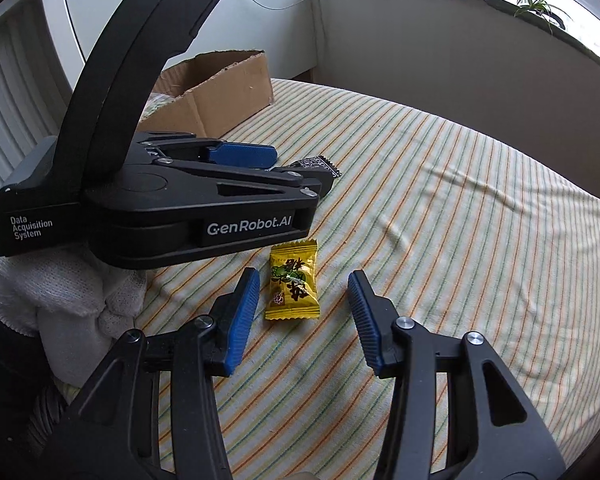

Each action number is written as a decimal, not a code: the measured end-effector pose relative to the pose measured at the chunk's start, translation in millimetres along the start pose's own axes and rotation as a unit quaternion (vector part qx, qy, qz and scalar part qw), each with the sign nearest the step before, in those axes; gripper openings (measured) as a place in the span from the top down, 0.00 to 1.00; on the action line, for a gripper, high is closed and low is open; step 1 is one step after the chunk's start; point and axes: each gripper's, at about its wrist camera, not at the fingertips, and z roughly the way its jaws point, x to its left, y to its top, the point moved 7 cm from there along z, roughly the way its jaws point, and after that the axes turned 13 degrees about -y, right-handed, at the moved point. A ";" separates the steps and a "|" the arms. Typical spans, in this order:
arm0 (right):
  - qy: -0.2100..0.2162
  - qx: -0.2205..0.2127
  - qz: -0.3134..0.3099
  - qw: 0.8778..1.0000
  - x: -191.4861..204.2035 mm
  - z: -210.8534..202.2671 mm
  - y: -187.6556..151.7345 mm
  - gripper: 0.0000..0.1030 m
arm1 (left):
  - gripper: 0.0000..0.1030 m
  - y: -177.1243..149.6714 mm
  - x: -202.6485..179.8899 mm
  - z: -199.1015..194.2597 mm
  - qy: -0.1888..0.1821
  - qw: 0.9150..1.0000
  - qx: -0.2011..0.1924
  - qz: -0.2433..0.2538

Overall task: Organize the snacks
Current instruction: 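Grasp the black-wrapped candy with the left gripper while the right grasps the yellow candy, then carry the black and yellow candies into the box and open both grippers, then withdraw both grippers from the box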

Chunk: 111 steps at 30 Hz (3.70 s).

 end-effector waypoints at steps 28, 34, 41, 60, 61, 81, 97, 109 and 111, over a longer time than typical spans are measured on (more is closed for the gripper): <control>-0.035 -0.001 0.022 0.999 -19.1 -9.6 6.5 0.76 | 0.76 -4.9 -5.9 -20.1 0.003 0.999 -0.035 0.009; -0.037 -0.018 0.049 0.998 -31.9 -23.7 18.3 0.76 | 0.76 0.7 -18.1 -50.3 -0.016 0.997 -0.070 0.009; -0.039 -0.042 0.068 0.996 -34.8 -39.1 35.4 0.76 | 0.76 8.2 -32.2 -96.6 -0.031 0.992 -0.121 0.027; 0.009 -0.100 0.056 0.993 60.9 -32.2 125.8 0.76 | 0.76 -0.6 58.8 -181.4 0.037 0.980 -0.195 -0.005; 0.011 -0.100 0.052 0.994 68.3 -29.4 129.7 0.76 | 0.76 -2.2 67.5 -184.4 0.040 0.980 -0.196 -0.012; 0.008 -0.089 0.009 0.996 130.3 5.8 149.1 0.76 | 0.76 -25.5 120.3 -198.2 0.081 0.978 -0.188 -0.050; -0.004 -0.101 0.005 0.995 127.9 -1.6 147.9 0.52 | 0.70 -26.4 122.2 -201.8 0.096 0.976 -0.190 -0.054; -0.048 -0.117 0.010 0.992 112.4 -9.8 145.1 0.11 | 0.46 -27.7 121.6 -203.3 0.101 0.974 -0.194 -0.054; -0.048 -0.119 0.011 0.992 109.8 -13.0 144.2 0.11 | 0.44 -28.1 120.7 -203.9 0.103 0.974 -0.195 -0.055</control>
